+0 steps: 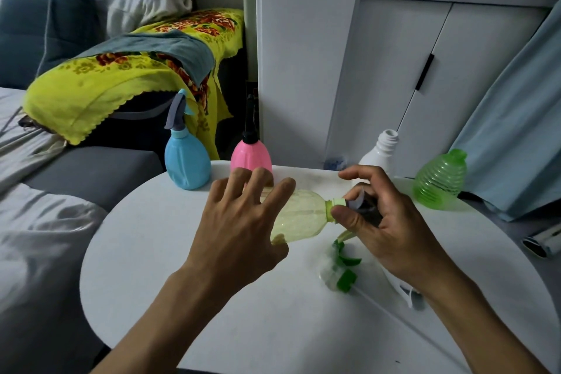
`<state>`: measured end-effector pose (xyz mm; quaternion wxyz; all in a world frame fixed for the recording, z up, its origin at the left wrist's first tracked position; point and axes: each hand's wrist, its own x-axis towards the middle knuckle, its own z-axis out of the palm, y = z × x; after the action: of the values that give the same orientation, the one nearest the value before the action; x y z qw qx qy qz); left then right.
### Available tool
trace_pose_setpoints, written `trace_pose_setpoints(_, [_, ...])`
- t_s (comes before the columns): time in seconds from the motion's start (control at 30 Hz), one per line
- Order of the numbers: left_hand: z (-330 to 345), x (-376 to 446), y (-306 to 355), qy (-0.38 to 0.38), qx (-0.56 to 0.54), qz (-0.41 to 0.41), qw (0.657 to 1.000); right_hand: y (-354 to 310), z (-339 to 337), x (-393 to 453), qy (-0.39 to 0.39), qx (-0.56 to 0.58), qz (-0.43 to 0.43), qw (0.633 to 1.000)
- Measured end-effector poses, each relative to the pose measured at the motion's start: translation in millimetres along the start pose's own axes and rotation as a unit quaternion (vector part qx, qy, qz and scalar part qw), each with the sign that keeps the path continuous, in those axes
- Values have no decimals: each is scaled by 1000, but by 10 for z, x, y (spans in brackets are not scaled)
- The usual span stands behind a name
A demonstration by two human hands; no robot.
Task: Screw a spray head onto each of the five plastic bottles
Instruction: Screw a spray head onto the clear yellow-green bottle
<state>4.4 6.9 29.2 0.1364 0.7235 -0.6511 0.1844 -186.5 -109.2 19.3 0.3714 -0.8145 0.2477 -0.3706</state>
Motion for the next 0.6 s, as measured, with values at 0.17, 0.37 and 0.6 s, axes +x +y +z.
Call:
trace_pose_setpoints(0.17, [-6,3,-28,6,-4,-5,1000,-3,5,-8,-17,25,-12,999])
trace_pose_setpoints(0.37, [2,-1,-12,3,-5,2,1000,-14,-14,0,1,6,5,1000])
trace_pose_setpoints(0.6, [-2,2,-14,-2,-1,3,1000,-48,0,-21,-11,25,12,1000])
